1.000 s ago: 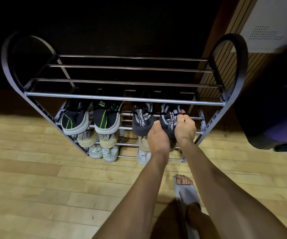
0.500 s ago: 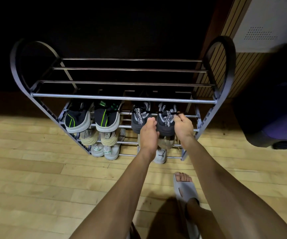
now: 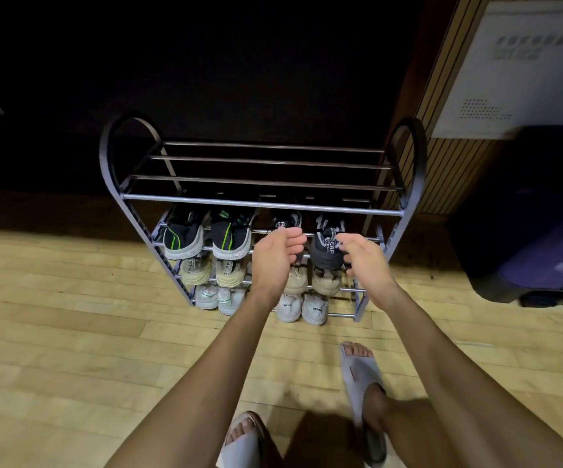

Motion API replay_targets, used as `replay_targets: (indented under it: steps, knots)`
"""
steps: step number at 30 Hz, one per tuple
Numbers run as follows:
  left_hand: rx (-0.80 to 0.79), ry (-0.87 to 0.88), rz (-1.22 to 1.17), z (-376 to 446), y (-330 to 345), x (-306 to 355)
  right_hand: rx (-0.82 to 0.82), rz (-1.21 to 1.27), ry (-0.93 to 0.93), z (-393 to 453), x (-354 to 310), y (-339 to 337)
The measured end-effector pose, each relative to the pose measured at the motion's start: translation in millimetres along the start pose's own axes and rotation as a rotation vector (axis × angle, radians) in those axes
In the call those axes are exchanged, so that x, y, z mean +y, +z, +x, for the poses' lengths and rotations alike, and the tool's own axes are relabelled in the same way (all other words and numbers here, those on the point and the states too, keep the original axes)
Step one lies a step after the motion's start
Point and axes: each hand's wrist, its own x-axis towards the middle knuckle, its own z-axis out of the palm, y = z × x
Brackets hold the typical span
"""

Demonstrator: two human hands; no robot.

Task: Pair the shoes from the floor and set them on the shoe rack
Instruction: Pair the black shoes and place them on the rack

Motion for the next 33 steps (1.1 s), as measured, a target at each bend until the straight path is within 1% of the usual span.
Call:
replay_targets:
  steps: [2, 4, 6, 9, 15, 19, 22, 27, 33]
  knots:
    - [-0.005, 0.043, 0.023, -17.6, -11.3, 12.4, 0.012, 0.095, 0.035, -18.1, -7.5, -2.1]
    - [-0.022, 0.097, 0.066, -34.7, -23.3, 19.9, 0.029, 0.134, 0.037, -35.8, -12.0, -6.0]
    - [-0.026, 0.143, 0.116, -51.0, -37.4, 22.8, 0.022, 0.141, 0.006, -54.1, -19.5, -10.9]
    - [0.004, 0.158, 0.132, -78.2, -60.0, 25.6, -0.006, 0.135, -0.053, -83.3, -40.1, -20.0]
    - [0.149, 0.212, 0.058, -133.7, -105.0, 57.7, -0.107, 0.105, -0.225, -137.3, -87.6, -14.1]
    - [0.203, 0.286, 0.02, -173.6, -132.0, 89.1, -0.114, 0.099, -0.349, -172.3, -118.1, -1.2]
    - [0.239, 0.329, 0.017, -203.5, -150.8, 104.8, -0.175, 0.116, -0.426, -197.7, -137.7, 7.6]
    - [0.36, 0.357, -0.003, -259.1, -190.9, 120.9, -0.271, 0.147, -0.474, -239.2, -164.2, 28.0]
    - [0.546, 0.39, -0.027, -318.4, -261.0, 131.9, -0.397, 0.13, -0.556, -280.6, -195.5, 72.8]
